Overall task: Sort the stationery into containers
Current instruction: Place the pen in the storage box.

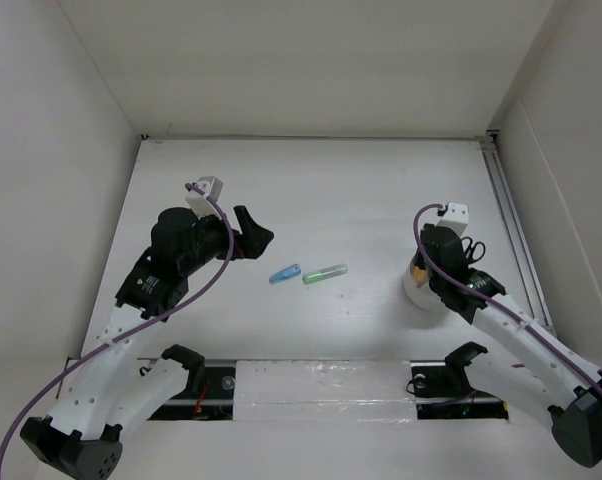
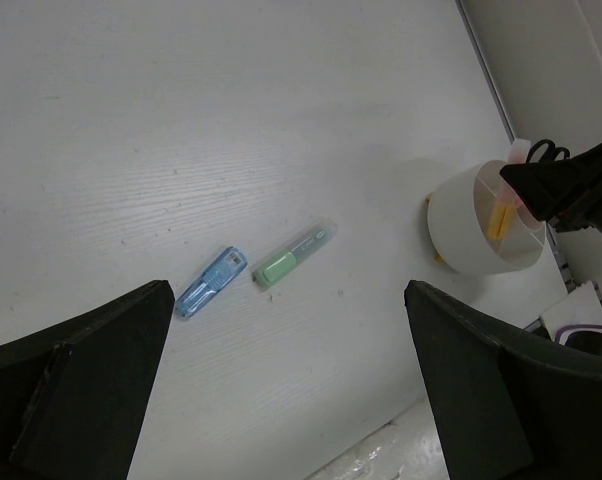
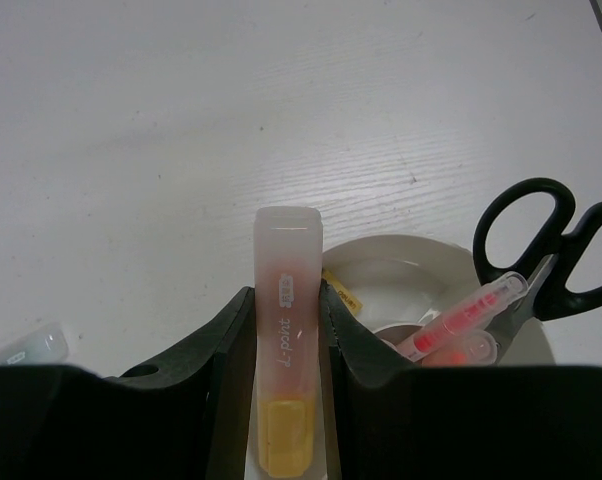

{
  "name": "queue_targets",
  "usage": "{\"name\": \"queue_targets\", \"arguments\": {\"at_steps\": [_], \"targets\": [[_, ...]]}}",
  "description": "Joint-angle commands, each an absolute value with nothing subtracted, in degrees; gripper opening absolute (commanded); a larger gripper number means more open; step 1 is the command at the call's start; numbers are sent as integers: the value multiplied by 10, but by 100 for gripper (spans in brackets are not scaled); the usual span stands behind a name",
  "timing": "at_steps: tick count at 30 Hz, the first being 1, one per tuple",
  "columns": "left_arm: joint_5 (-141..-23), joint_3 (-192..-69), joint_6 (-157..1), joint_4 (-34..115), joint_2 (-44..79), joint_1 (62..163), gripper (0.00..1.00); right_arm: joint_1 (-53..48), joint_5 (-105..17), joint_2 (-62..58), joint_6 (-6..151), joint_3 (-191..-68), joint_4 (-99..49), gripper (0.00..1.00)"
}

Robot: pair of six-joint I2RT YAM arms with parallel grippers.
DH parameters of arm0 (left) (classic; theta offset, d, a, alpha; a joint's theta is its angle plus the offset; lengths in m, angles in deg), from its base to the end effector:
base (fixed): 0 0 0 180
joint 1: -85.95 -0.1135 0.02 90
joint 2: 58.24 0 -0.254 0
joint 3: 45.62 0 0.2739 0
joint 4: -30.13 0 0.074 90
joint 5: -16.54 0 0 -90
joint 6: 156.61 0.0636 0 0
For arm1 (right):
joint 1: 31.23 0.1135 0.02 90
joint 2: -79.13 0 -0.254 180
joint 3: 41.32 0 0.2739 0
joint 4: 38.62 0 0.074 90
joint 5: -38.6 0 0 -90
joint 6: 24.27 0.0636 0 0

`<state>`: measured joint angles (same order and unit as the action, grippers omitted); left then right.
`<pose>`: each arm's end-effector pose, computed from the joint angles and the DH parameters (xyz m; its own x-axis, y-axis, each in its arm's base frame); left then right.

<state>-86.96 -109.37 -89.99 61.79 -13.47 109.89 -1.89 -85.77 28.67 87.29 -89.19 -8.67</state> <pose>0.2053 -0.1074 0.3516 -0.4233 -0.2342 -0.8752 0.4736 0.7663 -0.4342 0.2256 0.0856 0.2290 -0.4323 0.1050 -0.8956 0.1820 0.9829 0.0274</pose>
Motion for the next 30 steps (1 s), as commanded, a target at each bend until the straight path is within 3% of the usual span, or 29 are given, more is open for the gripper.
{"name": "queue_targets", "arguments": {"at_steps": [1, 30], "targets": [[-874, -1100, -892, 593, -145, 1100, 100, -14, -877, 288, 882, -923, -90, 25], [-874, -1100, -892, 593, -150, 1100, 100, -9, -888, 271, 882, -928, -84, 39]]}}
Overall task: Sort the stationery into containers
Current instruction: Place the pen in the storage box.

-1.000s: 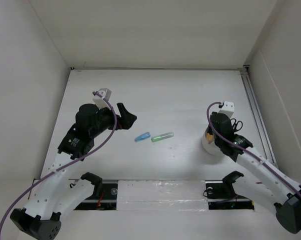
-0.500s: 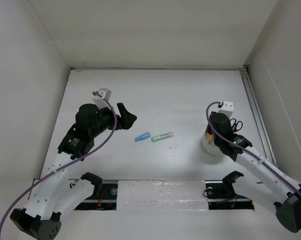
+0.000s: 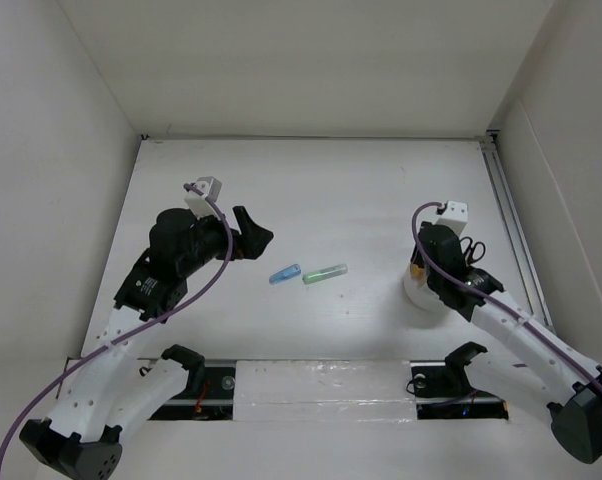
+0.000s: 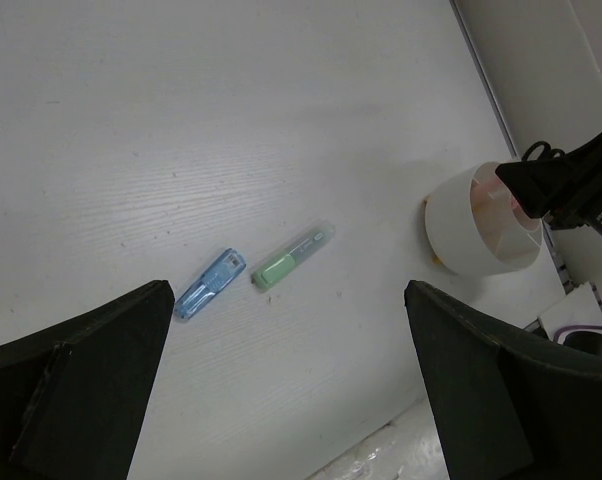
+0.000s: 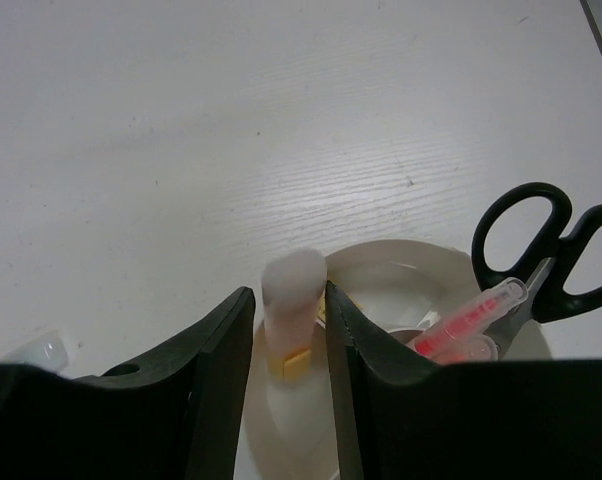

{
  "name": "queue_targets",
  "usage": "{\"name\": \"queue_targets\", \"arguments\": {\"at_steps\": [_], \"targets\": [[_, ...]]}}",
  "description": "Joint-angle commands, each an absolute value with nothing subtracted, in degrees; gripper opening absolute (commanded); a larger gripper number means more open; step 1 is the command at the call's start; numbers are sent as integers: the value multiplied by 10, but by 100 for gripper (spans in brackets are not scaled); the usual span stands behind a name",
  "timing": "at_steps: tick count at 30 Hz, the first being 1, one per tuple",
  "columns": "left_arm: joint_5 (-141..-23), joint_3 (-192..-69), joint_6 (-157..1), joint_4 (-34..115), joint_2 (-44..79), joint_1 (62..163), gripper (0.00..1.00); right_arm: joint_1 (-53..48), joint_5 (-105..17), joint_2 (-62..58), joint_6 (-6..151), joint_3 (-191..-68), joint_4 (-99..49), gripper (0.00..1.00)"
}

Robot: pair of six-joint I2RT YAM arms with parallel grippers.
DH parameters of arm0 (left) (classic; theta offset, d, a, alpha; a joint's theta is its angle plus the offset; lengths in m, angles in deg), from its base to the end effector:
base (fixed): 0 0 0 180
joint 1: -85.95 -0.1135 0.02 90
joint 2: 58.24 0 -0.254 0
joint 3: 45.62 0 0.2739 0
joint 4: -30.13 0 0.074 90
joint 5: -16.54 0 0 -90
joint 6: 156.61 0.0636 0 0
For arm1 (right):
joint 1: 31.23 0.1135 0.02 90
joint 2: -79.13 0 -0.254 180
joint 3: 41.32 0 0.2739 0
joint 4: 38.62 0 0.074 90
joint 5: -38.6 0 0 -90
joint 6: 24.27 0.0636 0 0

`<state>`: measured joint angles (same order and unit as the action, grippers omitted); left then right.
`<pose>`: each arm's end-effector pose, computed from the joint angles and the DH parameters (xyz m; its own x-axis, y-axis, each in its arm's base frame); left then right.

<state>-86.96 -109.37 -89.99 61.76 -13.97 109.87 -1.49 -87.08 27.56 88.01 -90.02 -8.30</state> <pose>0.2034 -0.1065 0.3536 -0.4158 -0.2377 -0.8778 0.4770 0.7648 -0.4330 0.2275 0.0873 0.2300 -0.4319 0.1079 -0.8954 0.1995 0.9797 0.0218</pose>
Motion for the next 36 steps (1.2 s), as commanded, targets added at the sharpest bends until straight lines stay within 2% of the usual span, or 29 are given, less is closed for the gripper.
{"name": "queue_targets", "arguments": {"at_steps": [1, 11, 19, 20, 21, 23, 24, 26, 27, 31, 33, 34, 35, 36], "targets": [[-874, -1100, -892, 593, -150, 1100, 100, -9, -888, 271, 882, -928, -84, 41], [-874, -1100, -892, 593, -150, 1100, 100, 1, -888, 277, 882, -928, -90, 42], [-839, -1100, -897, 598, -145, 1100, 100, 70, -914, 330, 870, -918, -92, 45], [-824, -1100, -897, 604, -145, 1100, 100, 78, -924, 335, 876, -935, -80, 49], [-810, -1100, -905, 604, -139, 1100, 100, 84, -931, 340, 891, -944, -67, 49], [-766, -1105, -921, 617, -139, 1100, 100, 102, -931, 340, 908, -969, -48, 69], [-759, -1105, -921, 624, -134, 1085, 100, 110, -926, 331, 931, -976, -48, 83], [-748, -1105, -935, 629, -129, 1077, 100, 140, -926, 310, 942, -983, -56, 88], [-748, -1105, -935, 629, -129, 1077, 100, 151, -937, 294, 947, -989, -65, 100], [-736, -1110, -935, 634, -123, 1077, 100, 203, -1041, 141, 1045, -1062, -32, 100], [-715, -1110, -935, 634, -123, 1077, 100, 228, -1113, 78, 1105, -1113, 53, 100], [-709, -1110, -935, 640, -128, 1077, 100, 228, -1127, 45, 1142, -1179, 103, 100], [-703, -1110, -935, 641, -128, 1077, 100, 233, -1127, -18, 1279, -1214, 156, 100], [-696, -1110, -940, 641, -128, 1077, 100, 233, -1093, -48, 1280, -1248, 196, 100]]}}
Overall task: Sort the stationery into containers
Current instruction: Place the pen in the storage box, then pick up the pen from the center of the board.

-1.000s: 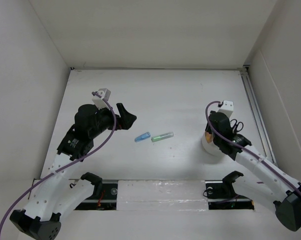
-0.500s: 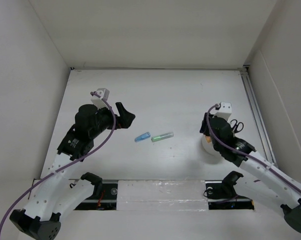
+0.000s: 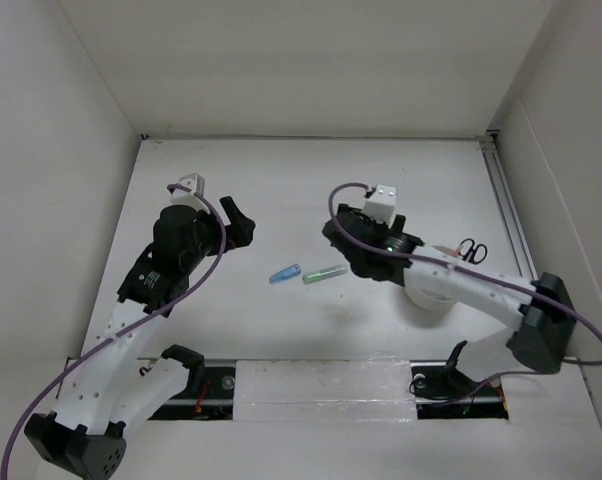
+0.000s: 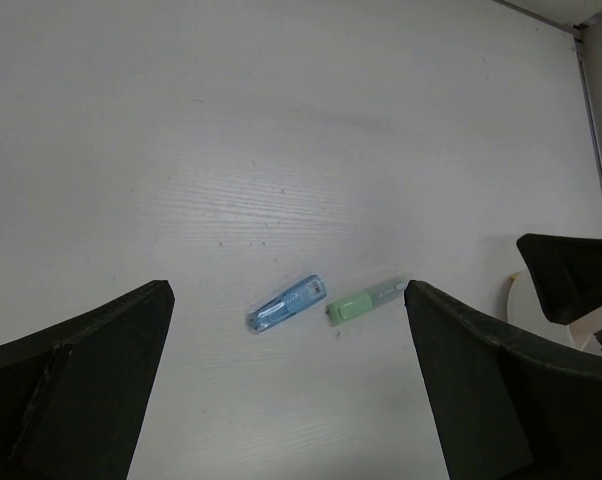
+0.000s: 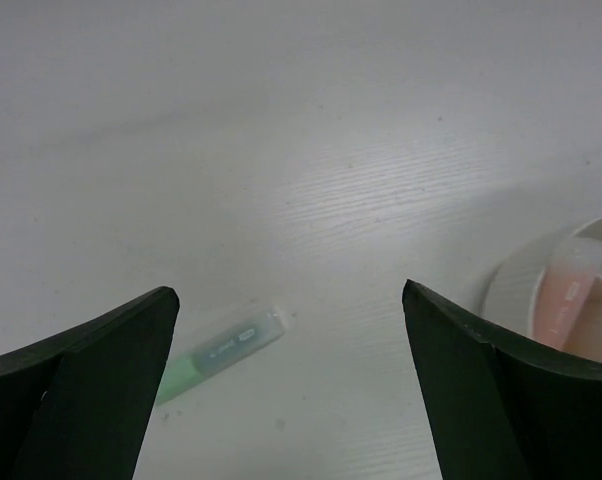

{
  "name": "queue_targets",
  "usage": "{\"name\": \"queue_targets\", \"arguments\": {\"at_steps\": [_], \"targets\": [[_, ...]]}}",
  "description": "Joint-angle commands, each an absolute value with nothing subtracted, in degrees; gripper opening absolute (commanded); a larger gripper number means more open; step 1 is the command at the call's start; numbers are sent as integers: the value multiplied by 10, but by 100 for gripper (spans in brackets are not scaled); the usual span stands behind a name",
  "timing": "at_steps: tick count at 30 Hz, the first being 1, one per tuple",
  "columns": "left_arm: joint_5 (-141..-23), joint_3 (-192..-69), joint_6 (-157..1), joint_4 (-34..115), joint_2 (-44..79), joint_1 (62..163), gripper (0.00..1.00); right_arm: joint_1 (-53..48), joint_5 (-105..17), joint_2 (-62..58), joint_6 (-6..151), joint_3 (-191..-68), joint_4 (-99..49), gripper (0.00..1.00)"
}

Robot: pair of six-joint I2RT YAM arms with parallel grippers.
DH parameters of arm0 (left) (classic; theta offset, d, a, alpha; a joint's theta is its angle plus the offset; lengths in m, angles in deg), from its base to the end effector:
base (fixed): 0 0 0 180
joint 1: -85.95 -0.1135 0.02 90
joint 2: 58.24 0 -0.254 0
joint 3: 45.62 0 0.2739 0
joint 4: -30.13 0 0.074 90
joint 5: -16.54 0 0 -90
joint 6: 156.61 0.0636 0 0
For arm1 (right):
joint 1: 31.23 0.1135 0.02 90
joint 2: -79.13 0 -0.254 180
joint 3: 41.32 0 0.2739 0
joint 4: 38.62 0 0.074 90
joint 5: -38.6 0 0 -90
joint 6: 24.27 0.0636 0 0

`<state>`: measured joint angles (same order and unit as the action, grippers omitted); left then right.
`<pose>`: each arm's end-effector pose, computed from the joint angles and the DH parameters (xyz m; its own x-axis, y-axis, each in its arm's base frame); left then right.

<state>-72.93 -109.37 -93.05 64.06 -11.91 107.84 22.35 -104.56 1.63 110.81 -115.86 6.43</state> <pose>0.2209 -0.0881 0.3401 -0.3984 -0.3197 -0.8597 0.2090 0.8809 -0.4245 0.2271 0.2221 0.2640 -0.4281 0.1348 -0.8936 0.1962 0.9791 0.0537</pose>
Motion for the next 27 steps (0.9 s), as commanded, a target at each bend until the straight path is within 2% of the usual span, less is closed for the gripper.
{"name": "queue_targets", "arguments": {"at_steps": [1, 2, 3, 4, 11, 17, 19, 27], "targets": [[-696, -1105, -940, 641, -128, 1077, 100, 233, -1077, -73, 1246, -1300, 190, 100], [-696, -1105, -940, 641, -128, 1077, 100, 242, -1084, -96, 1245, -1323, 202, 100], [-696, -1105, -940, 641, -128, 1077, 100, 250, -1102, -136, 1346, -1345, 239, 100], [-690, -1105, -940, 641, -128, 1077, 100, 250, -1111, -152, 1384, -1362, 289, 100], [-690, -1100, -940, 641, -147, 1077, 100, 202, -969, -240, 1562, -1395, 307, 100], [-704, -1094, -940, 635, -159, 1077, 100, 173, -882, -215, 1596, -1272, 177, 84], [-719, -1094, -940, 635, -159, 1077, 100, 173, -866, -221, 1596, -1263, 169, 81], [-731, -1094, -935, 635, -164, 1077, 100, 194, -852, -298, 1660, -1320, 235, 81]]}}
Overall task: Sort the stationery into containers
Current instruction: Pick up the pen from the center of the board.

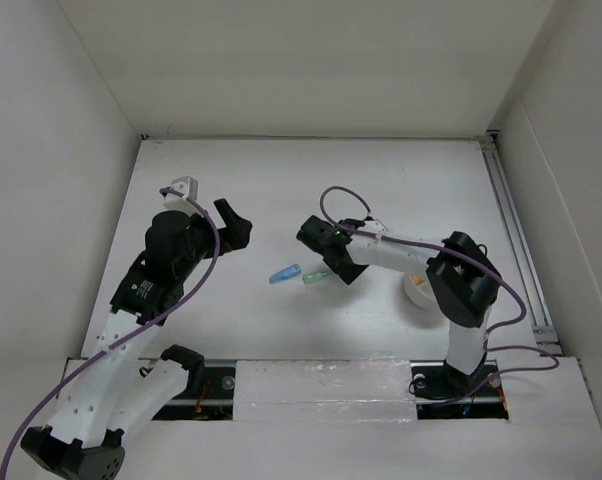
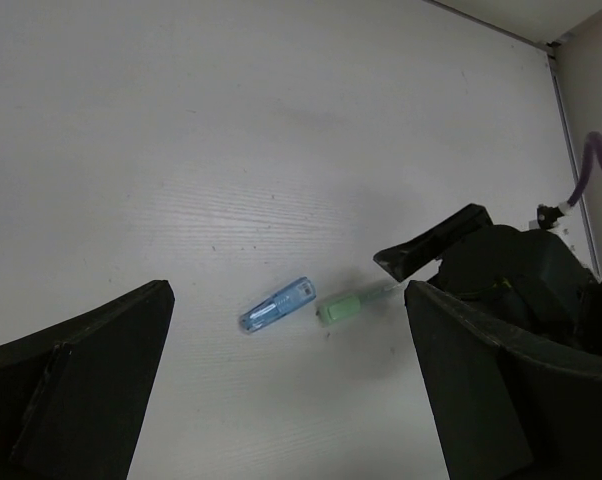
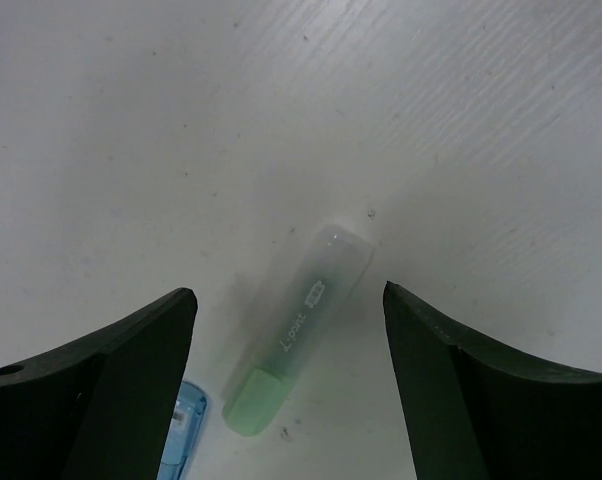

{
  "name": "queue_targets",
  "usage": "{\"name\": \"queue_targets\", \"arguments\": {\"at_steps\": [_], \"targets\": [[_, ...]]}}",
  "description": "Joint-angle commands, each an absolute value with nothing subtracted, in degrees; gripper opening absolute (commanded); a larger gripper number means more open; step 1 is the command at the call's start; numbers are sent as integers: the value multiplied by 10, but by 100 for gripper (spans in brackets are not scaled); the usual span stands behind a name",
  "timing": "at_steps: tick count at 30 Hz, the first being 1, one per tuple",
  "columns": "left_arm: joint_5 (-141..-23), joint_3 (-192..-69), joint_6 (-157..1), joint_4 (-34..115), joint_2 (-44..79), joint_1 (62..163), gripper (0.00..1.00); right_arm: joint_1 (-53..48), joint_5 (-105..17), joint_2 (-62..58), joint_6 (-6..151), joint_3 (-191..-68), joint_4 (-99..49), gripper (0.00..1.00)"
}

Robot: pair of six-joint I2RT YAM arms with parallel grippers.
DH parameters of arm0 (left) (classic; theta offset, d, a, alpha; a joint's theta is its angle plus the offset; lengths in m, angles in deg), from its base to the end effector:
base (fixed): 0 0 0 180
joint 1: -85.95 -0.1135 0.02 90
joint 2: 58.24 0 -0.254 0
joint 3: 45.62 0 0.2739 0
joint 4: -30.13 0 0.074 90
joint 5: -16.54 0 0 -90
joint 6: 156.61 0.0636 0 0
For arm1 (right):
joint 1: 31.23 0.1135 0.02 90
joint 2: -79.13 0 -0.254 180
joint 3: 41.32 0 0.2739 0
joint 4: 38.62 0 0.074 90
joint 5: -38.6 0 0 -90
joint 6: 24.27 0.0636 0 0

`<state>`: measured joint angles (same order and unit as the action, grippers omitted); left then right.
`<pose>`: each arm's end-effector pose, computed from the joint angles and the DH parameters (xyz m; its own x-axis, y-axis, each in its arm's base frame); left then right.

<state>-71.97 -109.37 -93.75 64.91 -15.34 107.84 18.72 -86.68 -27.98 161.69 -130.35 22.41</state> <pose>0.2079 -0.0818 0.3508 -0.3581 -0.3476 -0.8666 0.2089 0.8748 -0.4372 0.2719 0.2664 0.1476 -0.4861 0.6836 -0.5445 0.6860 0.6844 0.2468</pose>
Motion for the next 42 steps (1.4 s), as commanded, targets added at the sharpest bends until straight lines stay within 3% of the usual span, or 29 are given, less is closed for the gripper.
{"name": "queue_targets", "arguments": {"at_steps": [1, 8, 16, 19, 26, 28, 33, 35, 38, 41, 42], "targets": [[-736, -1094, -935, 635, -164, 1077, 100, 194, -845, -305, 1660, -1320, 235, 81], [-742, -1089, -935, 630, -181, 1077, 100, 183, -785, -345, 1691, -1320, 223, 79], [-748, -1089, -935, 630, -188, 1077, 100, 167, -715, -375, 1677, -1302, 203, 57], [-748, -1089, -935, 630, -201, 1077, 100, 167, -698, -395, 1669, -1310, 210, 46], [-742, -1089, -935, 630, -219, 1077, 100, 154, -678, -388, 1632, -1279, 153, 0], [-736, -1089, -935, 630, -219, 1077, 100, 154, -688, -363, 1617, -1267, 143, 0], [-736, -1094, -935, 630, -213, 1077, 100, 160, -847, -292, 1509, -1313, 165, 0], [-736, -1094, -935, 630, -213, 1077, 100, 172, -904, -239, 1367, -1315, 116, 0], [-736, -1094, -935, 630, -213, 1077, 100, 207, -1044, -155, 1274, -1269, 77, 0], [-736, -1094, -935, 630, -203, 1077, 100, 218, -1083, -79, 1131, -1190, -16, 0], [-736, -1094, -935, 630, -197, 1077, 100, 226, -1083, -16, 1017, -1161, -58, 0]]}}
